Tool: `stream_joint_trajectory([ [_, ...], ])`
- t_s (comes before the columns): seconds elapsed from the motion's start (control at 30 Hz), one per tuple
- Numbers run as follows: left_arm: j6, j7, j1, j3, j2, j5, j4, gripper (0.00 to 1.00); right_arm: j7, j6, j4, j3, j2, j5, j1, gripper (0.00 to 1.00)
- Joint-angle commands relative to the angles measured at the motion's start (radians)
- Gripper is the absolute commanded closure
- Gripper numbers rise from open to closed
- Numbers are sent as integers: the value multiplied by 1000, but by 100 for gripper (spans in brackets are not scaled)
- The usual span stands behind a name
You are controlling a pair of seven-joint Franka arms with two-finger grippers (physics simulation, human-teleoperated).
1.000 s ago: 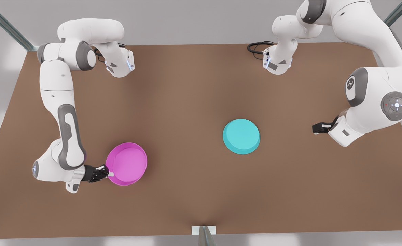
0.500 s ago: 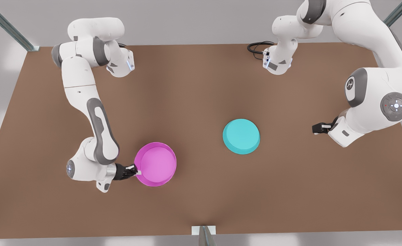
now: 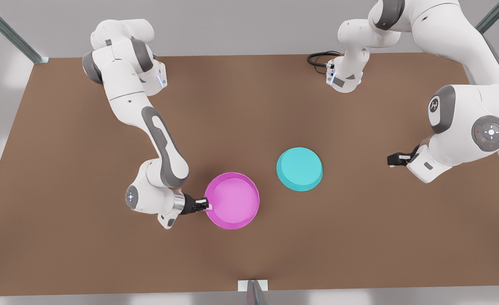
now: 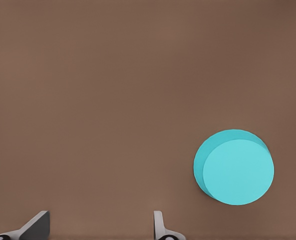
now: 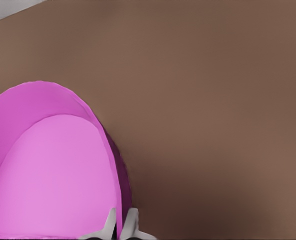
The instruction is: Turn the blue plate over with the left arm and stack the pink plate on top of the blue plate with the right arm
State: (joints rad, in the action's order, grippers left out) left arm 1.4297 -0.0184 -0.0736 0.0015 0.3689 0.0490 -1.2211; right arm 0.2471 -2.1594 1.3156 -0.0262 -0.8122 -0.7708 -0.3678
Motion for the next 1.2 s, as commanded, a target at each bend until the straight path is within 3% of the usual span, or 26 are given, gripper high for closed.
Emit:
stream_joint_trajectory([
  [0.0,0,0,0,0,1,0,0,0,-14,-7,1,0,4,8,-9,79],
  [0.43,0,2,0,0,2,0,0,0,-344,-91,-101,2,-16,25,-183,79],
  [1.17,0,0,0,0,18,22,0,0,-724,-235,-191,6,-124,329,-494,79],
])
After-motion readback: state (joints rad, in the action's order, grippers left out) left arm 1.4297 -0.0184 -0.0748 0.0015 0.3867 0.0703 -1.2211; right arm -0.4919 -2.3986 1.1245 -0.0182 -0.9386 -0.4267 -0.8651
